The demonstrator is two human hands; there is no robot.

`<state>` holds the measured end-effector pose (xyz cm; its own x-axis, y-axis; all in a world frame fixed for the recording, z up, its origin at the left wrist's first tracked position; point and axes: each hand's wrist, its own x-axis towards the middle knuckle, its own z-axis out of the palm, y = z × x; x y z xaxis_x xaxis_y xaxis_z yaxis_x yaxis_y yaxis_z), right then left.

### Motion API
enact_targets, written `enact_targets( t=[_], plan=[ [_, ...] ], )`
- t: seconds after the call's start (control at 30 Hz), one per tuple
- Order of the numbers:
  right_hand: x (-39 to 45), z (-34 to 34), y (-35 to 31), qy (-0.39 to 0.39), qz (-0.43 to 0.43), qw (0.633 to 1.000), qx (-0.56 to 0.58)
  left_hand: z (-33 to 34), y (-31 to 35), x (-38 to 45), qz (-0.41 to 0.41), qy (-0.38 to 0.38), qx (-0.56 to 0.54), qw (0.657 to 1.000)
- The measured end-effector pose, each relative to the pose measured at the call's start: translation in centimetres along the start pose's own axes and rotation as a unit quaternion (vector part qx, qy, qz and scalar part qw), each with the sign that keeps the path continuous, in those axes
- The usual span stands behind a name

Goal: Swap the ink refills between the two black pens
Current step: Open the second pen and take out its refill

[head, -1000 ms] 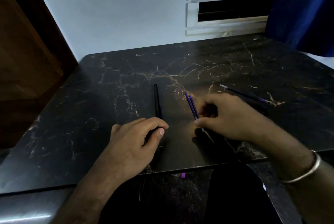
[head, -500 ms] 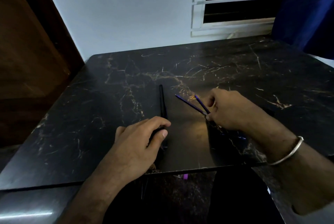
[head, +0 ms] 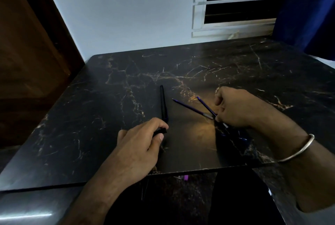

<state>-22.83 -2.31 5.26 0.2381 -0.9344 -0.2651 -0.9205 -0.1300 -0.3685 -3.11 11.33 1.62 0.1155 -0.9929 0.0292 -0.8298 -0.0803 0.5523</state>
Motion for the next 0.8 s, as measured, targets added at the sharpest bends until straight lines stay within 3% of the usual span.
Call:
enact_targets(
  t=[0.3, 0.47, 0.53, 0.63, 0.7, 0.8],
  plan=[
    [0.4, 0.0, -0.2, 0.006, 0.026, 0.999, -0.033, 0.0, 0.2, -0.1, 0.006, 0.005, -0.020, 1.000],
    [-0.9, -1.3, 0.6, 0.088, -0.075, 0.991, 0.064, 0.2, 0.1, -0.1, 0.022, 0.022, -0.044, 0.999],
    [-2.1, -1.4, 0.7, 0.081, -0.139, 0.963, 0.217, 0.3, 0.1, -0.2, 0.036, 0.040, -0.074, 0.996],
    [-3.8, -0.3, 0.3, 0.016, -0.194, 0.863, 0.466, 0.4, 0.3, -0.3, 0.050, 0.068, -0.136, 0.987],
    [-4.5, 0.7, -0.1, 0.002, -0.216, 0.819, 0.531, 0.4, 0.6, -0.3, 0.064, 0.085, -0.156, 0.982],
    [-5.0, 1.9, -0.8, -0.008, -0.232, 0.810, 0.539, 0.4, 1.0, -0.3, 0.085, 0.102, -0.169, 0.977]
  ],
)
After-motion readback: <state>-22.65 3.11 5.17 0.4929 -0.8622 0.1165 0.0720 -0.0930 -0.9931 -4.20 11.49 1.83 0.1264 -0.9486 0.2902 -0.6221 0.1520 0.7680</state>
